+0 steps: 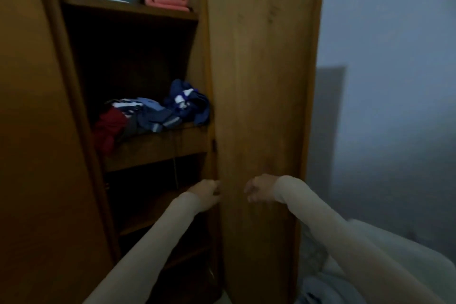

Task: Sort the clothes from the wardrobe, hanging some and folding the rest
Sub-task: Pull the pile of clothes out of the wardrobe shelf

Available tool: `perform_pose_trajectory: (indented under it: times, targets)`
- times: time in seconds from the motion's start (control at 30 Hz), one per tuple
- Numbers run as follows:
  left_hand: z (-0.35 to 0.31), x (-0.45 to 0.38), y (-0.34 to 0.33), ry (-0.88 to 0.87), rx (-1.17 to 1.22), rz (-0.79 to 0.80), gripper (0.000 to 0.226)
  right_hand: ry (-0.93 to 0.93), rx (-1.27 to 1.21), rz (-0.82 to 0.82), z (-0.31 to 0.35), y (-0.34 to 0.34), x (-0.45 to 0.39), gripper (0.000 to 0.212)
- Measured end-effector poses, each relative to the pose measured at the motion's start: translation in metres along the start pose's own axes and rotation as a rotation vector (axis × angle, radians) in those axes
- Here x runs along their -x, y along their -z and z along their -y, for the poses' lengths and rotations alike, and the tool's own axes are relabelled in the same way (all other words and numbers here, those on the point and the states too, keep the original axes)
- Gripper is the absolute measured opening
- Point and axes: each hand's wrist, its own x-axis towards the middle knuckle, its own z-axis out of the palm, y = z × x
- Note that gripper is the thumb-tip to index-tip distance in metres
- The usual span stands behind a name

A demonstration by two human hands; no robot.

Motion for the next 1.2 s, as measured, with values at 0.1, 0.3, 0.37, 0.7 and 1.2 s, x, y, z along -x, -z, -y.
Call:
perform_pose_trajectory:
  times: [0.1,0.3,0.37,0.7,1.2]
  targets:
    - [0.040,0.000,0.036,0.059,-0.010,-0.066,0.031,0.069,0.026,-0.012,0.035,0.015,-0.035,0.041]
    - [0.117,-0.016,0.097,0.091,-0.017,-0.224,0.028,0.142,-0.006,-0.113,0.084,0.042,-0.114,0.045]
    - [0.138,-0.031,0.117,0.072,-0.002,-0.292,0.026,0.162,-0.016,-0.167,0.096,0.054,-0.144,0.047]
    - [0.184,-0.134,0.201,-0.080,0.095,-0.576,0.024,0.146,0.009,-0.556,0.116,0.128,-0.269,0.052]
    - [0.176,-0.322,0.304,-0.084,0.220,-0.912,0.036,0.213,0.080,-0.624,0.087,0.264,-0.431,0.108]
